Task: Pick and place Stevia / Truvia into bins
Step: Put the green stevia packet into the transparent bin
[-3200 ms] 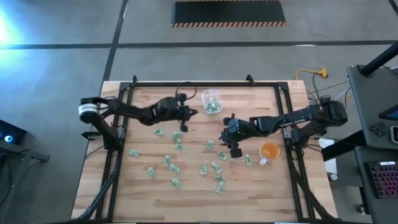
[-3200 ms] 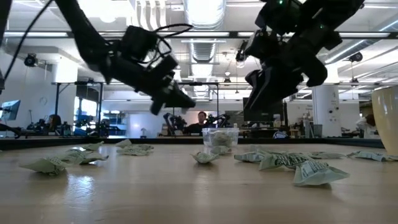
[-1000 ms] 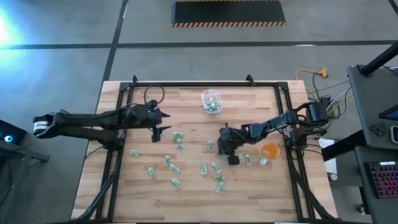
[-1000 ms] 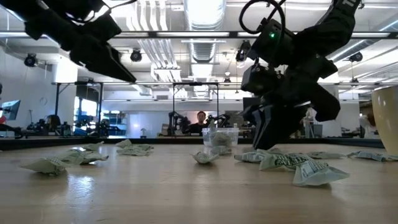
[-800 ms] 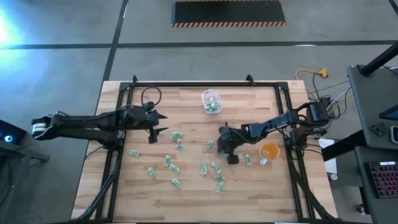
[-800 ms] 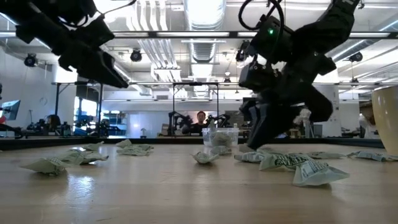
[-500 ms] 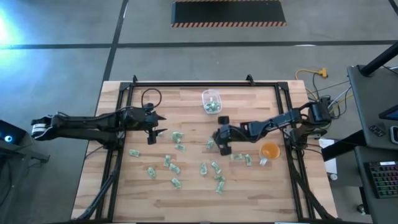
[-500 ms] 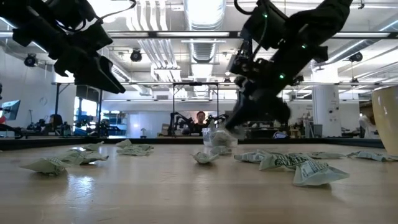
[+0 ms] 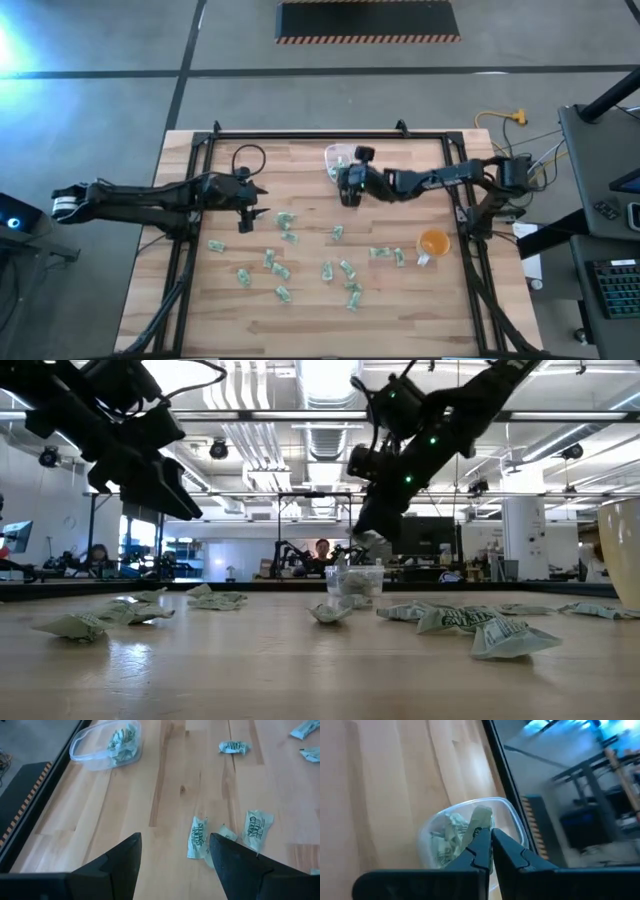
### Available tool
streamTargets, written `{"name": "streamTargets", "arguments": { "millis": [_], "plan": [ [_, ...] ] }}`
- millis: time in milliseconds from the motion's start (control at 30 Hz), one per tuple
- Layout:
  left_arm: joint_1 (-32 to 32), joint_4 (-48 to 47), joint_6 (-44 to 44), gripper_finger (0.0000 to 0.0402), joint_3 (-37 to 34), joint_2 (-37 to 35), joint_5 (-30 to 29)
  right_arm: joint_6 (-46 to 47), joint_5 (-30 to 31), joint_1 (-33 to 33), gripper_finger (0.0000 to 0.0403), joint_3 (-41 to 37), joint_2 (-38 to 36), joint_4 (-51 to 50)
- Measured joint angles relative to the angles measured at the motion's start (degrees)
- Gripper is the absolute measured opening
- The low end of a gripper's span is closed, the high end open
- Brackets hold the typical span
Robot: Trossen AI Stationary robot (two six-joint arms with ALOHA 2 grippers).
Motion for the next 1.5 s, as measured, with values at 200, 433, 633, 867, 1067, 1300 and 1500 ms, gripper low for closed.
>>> {"name": "streamTargets", "arguments": {
  "millis": [200,433,633,867,1067,1300,1500],
  "plan": [
    [0.0,0.8,1.3,0.0217,0.0,0.1,0.0,4.1,-11.3,-6.2,0.0009,0.7,0.7,-0.1],
    [0.0,1.4,1.3,0.0217,0.0,0.6,0.0,6.2,-15.0,-8.1,0.0041,0.4,0.7,-0.1],
    [0.0,1.6,0.8,0.0217,0.0,2.5,0.2,6.9,-14.9,-8.2,0.0105,0.4,0.4,-0.7],
    [0.0,1.4,-2.2,0.0217,0.0,10.5,3.9,7.3,-15.3,-4.6,0.0139,0.4,-4.0,-8.6],
    [0.1,7.0,-1.9,0.0217,-0.1,20.0,4.7,7.8,-15.4,0.0,0.0138,0.3,-7.5,-13.5],
    [0.6,9.2,-0.4,0.0216,3.2,27.9,8.3,8.2,-15.4,3.6,0.0123,0.3,-9.0,-16.0],
    [1.4,8.8,-0.2,0.0182,4.6,31.2,11.4,8.4,-15.4,3.9,0.0111,0.3,-9.5,-17.1]
  ]
}}
